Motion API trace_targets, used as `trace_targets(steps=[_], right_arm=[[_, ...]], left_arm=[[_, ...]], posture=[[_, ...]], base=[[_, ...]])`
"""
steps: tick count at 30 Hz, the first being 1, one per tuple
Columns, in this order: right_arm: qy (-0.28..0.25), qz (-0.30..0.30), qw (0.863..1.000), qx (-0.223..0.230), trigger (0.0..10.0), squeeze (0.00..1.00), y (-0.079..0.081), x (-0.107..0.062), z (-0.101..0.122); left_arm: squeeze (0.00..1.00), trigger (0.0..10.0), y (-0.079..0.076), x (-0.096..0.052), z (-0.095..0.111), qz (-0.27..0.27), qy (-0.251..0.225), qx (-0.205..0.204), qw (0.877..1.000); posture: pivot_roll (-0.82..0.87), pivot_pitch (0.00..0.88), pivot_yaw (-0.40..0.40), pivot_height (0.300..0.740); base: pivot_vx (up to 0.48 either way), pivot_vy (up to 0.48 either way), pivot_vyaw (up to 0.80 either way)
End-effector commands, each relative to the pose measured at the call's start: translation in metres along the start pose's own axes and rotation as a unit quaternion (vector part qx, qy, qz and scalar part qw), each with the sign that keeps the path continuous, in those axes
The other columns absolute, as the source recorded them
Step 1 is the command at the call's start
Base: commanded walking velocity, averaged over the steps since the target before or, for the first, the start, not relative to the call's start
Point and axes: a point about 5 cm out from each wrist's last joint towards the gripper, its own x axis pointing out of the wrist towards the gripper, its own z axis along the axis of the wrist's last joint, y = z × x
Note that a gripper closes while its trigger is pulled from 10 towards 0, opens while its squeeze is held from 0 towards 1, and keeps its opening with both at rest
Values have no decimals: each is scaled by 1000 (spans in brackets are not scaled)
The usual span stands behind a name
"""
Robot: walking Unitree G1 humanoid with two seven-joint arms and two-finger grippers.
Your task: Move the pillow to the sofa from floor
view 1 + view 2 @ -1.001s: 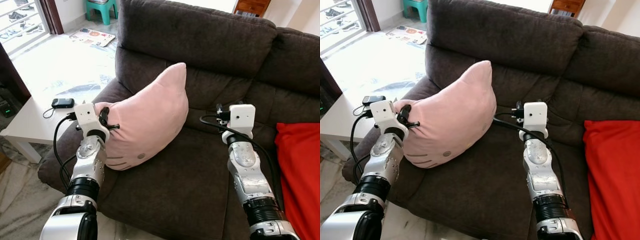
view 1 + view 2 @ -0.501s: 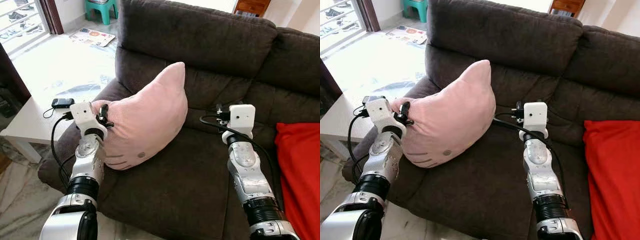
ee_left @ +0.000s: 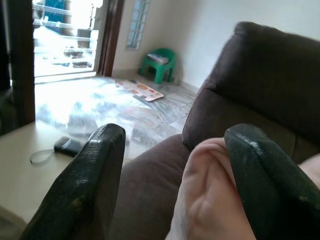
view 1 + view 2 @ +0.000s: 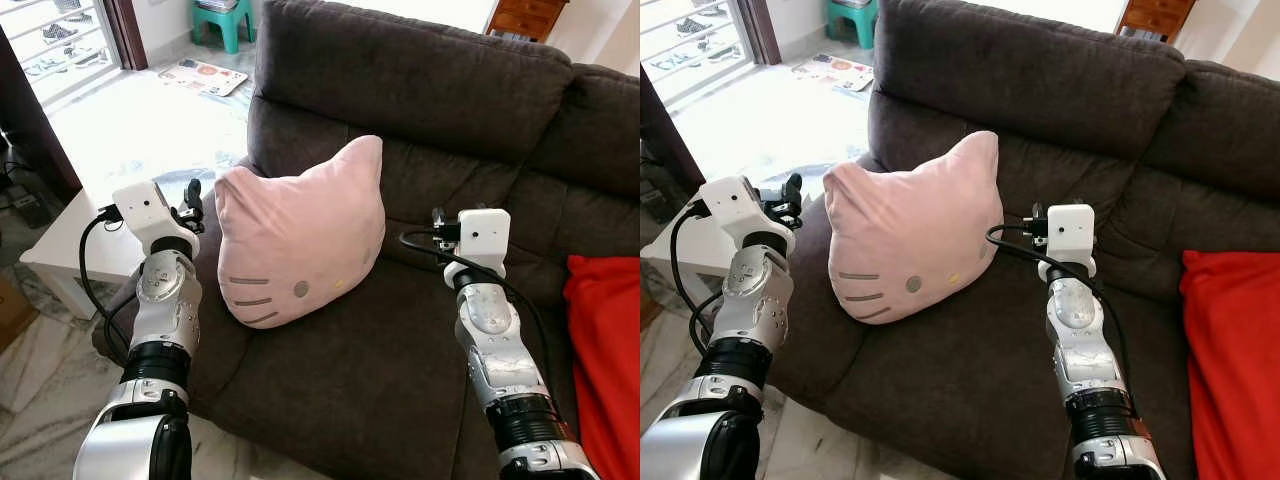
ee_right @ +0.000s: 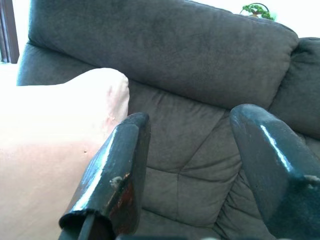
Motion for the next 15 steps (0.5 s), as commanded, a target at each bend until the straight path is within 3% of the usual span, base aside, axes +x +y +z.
trace_targets(steps=[1,2,3,5,9,11,15], right_arm=[[-4,-11,1000,7,10000,0,-6,-3,-3],[-7,-13,1000,12,10000,0,-7,-4,-3],[-16,-16,999,27,10000,0,-11,-6,-4],[-21,-28,998,49,10000,0,-18,-9,-7],[-20,-38,998,53,10000,0,-25,-11,-12],[23,-55,997,45,10000,0,-38,-22,-36],[85,-62,994,38,10000,0,-48,-35,-68]], left_arm=[[0,10000,-8,-7,-2,-30,-5,46,998],[0,10000,-9,-10,-3,-41,-8,64,997],[0,10000,-8,-17,-5,-57,-14,108,992],[0,10000,0,-29,-7,-53,-18,143,988],[0,10000,7,-37,-9,-36,-13,156,987],[0,10000,25,-58,-30,0,40,172,984],[0,10000,30,-75,-51,-2,83,183,980]], posture=[[-15,103,-105,740],[-14,103,-104,740],[-13,103,-104,740],[-4,102,-102,740],[1,99,-99,740],[-2,83,-95,740],[-2,63,-83,740]], base=[[0,0,0],[0,0,0],[0,0,0],[0,0,0],[0,0,0],[0,0,0],[0,0,0]])
